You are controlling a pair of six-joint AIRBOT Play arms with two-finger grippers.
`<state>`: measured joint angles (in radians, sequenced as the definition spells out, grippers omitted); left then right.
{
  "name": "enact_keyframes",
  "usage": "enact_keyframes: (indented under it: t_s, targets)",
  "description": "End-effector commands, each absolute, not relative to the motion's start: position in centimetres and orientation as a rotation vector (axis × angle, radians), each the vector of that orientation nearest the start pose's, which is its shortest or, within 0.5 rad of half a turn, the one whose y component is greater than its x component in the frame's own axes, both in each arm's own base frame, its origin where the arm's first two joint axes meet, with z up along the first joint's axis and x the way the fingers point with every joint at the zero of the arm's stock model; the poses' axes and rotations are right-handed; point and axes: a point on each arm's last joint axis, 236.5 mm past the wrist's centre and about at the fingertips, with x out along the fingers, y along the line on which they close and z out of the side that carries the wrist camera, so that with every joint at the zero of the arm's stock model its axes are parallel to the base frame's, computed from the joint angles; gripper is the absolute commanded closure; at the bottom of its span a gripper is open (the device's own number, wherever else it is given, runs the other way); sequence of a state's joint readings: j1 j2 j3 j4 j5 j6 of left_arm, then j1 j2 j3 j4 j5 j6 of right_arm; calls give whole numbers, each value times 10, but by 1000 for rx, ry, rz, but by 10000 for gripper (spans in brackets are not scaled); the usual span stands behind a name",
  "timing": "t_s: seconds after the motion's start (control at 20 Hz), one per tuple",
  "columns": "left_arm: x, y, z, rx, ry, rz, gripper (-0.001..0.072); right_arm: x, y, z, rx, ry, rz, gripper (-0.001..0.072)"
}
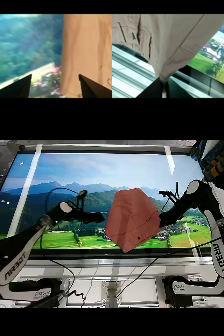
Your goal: Fold the clothes and pants, and hang the long-sleeved shirts on hangers.
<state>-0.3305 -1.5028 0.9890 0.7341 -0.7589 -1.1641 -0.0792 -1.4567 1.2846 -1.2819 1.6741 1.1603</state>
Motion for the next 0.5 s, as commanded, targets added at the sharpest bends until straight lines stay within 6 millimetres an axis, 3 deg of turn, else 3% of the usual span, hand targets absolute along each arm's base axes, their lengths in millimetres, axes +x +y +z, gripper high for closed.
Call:
enact_keyframes:
  t_s: [0.0, 0.05, 0.3, 0.45]
  targets:
    - [360, -286, -80, -390, 1233, -684, 104, 300, 41, -7, 20, 1734, 533, 691]
    - [359, -289, -81, -398, 1236, -688, 152, 300, 41, -7, 20, 1733, 533, 691]
    - [367, -305, -70, -324, 1180, -760, 154, 301, 45, -6, 35, 1728, 546, 690]
    - [373, -312, -79, -307, 1192, -767, 180, 302, 55, -2, 73, 1711, 579, 691]
